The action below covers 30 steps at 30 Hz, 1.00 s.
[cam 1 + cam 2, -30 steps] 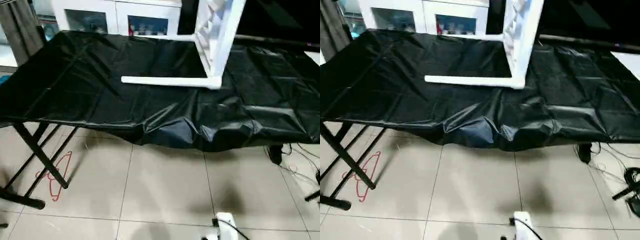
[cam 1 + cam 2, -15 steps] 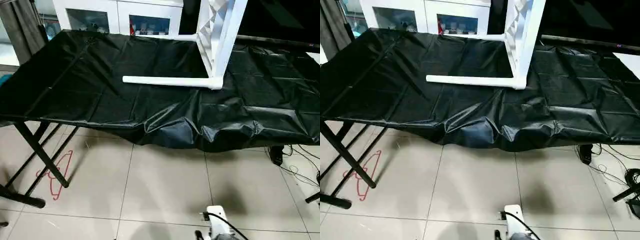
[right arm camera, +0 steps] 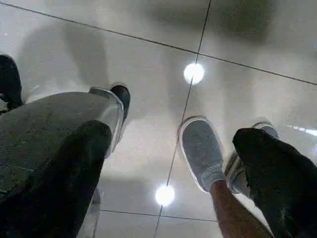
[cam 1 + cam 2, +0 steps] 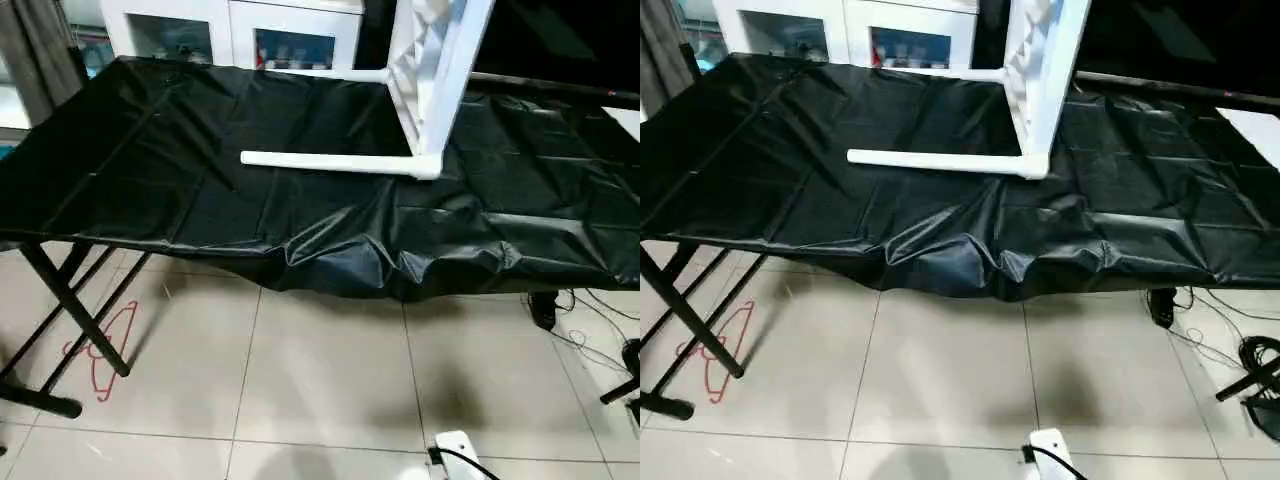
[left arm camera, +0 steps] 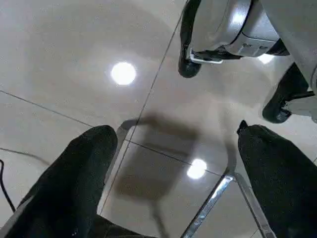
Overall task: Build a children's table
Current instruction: Flip table
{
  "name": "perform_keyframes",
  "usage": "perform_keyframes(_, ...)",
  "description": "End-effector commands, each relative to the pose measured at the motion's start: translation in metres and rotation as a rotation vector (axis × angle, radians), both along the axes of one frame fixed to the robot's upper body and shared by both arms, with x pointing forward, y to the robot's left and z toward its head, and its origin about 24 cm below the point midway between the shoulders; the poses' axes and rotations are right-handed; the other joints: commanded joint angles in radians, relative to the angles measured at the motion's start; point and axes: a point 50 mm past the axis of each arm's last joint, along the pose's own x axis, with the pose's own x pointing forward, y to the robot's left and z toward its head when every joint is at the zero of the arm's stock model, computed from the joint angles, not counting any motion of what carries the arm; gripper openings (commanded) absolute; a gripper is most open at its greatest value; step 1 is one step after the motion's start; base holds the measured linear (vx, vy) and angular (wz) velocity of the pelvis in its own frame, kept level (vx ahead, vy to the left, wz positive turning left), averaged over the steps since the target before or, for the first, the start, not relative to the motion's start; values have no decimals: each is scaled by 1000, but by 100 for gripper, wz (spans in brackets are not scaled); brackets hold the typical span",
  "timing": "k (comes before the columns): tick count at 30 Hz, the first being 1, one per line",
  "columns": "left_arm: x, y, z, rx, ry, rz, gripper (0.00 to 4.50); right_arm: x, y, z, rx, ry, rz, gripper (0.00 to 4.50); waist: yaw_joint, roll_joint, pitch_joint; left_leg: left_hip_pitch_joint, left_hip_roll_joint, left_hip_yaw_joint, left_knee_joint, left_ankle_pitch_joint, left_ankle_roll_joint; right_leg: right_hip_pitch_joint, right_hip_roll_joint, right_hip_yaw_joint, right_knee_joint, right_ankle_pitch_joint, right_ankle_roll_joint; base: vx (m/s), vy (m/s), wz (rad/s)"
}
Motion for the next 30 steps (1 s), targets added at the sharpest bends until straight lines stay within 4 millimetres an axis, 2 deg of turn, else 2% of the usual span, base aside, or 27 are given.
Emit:
perform_keyframes(1, 153, -41, 25, -90, -364, -496, 444, -2, -3, 0, -10, 7, 18, 450, 3, 3, -11, 9, 86, -41, -102, -203, 73, -8, -89, 38, -75, 19, -259, 0, 0, 0)
perform_keyframes(3, 153, -41, 25, -90, -363, -495, 444, -3, -4, 0, -12, 9, 17, 450, 3, 3, -11, 9, 87, -40, -101, -188, 79, -7, -88, 37, -73, 48, -262, 0, 0, 0)
perform_keyframes(4, 153, -41, 25, -90, -363, -493, 444, -3, -4, 0, -13, 9, 16, 450, 3, -4, -11, 9, 87, -39, -101, -185, 83, -7, -88, 37, -73, 52, -263, 0, 0, 0)
perform_keyframes(9, 154, -40, 25, -93, -363, -491, 444, 1, -3, 0, -15, 5, 7, 450, 2, 4, -11, 10, 88, -38, -101, -191, 80, -6, -87, 37, -71, 70, -273, 0, 0, 0)
perform_keyframes(13, 160, -39, 28, -93, -374, -482, 444, 6, 0, 1, -12, -3, 21, 450, 2, 4, -10, 10, 87, -39, -101, -192, 78, -6, -88, 38, -71, 63, -278, 0, 0, 0)
perform_keyframes(15, 172, -37, 33, -87, -407, -471, 444, 13, 5, 3, -12, -15, 57, 450, 0, 5, -10, 10, 88, -40, -102, -192, 77, -7, -88, 37, -71, 58, -279, 0, 0, 0)
perform_keyframes(16, 175, -36, 34, -87, -415, -464, 444, 15, 6, 4, -12, -17, 63, 450, -3, -9, -10, 10, 88, -38, -101, -193, 80, -7, -87, 37, -72, 52, -279, 0, 0, 0)
perform_keyframes(17, 178, -36, 36, -86, -421, -458, 444, 16, 7, 4, -12, -20, 66, 450, -2, -2, -11, 11, 89, -40, -103, -206, 72, -7, -89, 37, -73, 27, -276, 0, 0, 0)
perform_keyframes(20, 183, -33, 39, -80, -432, -476, 444, 19, 11, 4, -6, -25, 70, 450, 1, 0, -13, 14, 88, -37, -98, -157, 79, -6, -87, 37, -65, 99, -279, 0, 0, 0)
perform_keyframes(22, 186, -30, 40, -76, -444, -469, 444, 19, 13, 4, -1, -24, 68, 450, 2, -7, -14, 12, 87, -36, -94, -109, 103, -3, -89, 36, -59, 157, -283, 0, 0, 0)
perform_keyframes(23, 185, -30, 40, -74, -449, -461, 444, 18, 13, 4, 0, -23, 62, 450, 2, -7, -14, 12, 87, -35, -94, -107, 107, -4, -89, 36, -59, 159, -284, 0, 0, 0)
perform_keyframes(25, 181, -30, 38, -81, -445, -464, 444, 12, 11, 2, 1, -9, 45, 450, 4, -16, -12, 13, 89, -35, -95, -121, 110, -4, -89, 35, -63, 133, -284, 0, 0, 0)
perform_keyframes(27, 180, -30, 38, -83, -444, -466, 444, 10, 11, 2, -2, -3, 48, 450, 6, -16, -10, 14, 90, -37, -99, -157, 97, -6, -91, 37, -68, 75, -276, 0, 0, 0)
perform_keyframes(30, 179, -29, 38, -78, -448, -456, 444, 6, 12, 0, -6, 9, 59, 450, 3, -18, -8, 14, 90, -38, -102, -185, 77, -8, -90, 38, -71, 43, -270, 0, 0, 0)
